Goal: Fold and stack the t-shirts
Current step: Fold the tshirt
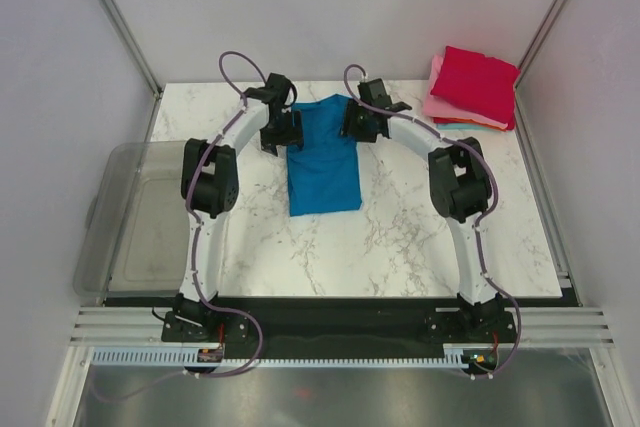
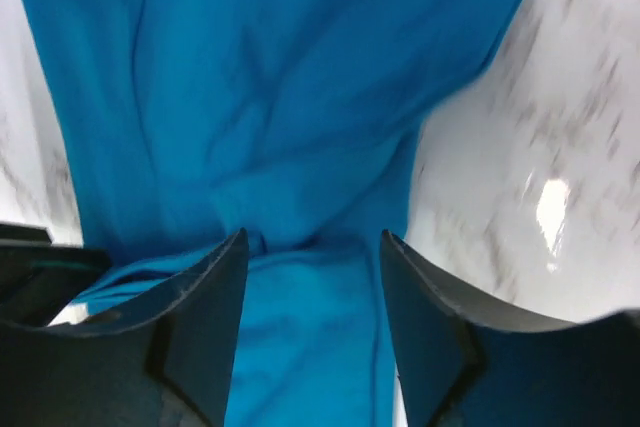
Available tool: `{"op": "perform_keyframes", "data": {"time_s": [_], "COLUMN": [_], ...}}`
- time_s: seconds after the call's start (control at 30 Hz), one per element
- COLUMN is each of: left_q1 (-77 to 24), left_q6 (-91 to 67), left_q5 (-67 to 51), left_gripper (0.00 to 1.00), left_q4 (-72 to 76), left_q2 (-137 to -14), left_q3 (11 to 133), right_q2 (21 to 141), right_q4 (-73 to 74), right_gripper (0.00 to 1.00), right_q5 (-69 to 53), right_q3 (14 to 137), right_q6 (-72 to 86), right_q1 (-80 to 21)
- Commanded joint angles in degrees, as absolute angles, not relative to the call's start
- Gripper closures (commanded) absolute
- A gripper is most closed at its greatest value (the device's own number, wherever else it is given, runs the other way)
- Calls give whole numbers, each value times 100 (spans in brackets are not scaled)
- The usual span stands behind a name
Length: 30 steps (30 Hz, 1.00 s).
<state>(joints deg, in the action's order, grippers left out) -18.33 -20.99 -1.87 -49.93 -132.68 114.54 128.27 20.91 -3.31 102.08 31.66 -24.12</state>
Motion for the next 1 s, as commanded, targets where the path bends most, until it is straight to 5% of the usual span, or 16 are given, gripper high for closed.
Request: {"op": "perform_keyframes", "data": {"time_s": [0.0,0.17,0.27,0.57,0.77,0.97], "left_q1": [-1574,-1362,-1432,-1775,-1863,-1863], "left_q6": [-2100,-2083,-2074,-2697,-3322,-3656], "left_q5": [-149,-377,-597,-1388,-1678,-1925], "left_gripper": [22,17,17,19,21,22], "left_q4": [-5562,-5625,-5599,-3291,-1970,-818], "left_q2": [-13447,-13080,-12571,-10083,-8711,-8341], "left_q3": [12468,13130,12798,7812,5384,4264], "right_q2": [13288,12467,11385,9581,9474,9764], "right_q4": [2653,2874,2401,827,264,-121], "right_gripper": [35,32,30,20,23,28], "right_q5": [-738,-686,-764,-1819,-1890,-1758], "right_q3": [11553,11322,9971,5971,5099,4922], "right_q6": [2892,2804,2882,3629,3972,4096], "right_q1": [-1996,-1670,-1696,-2083,-2355,-2505]}}
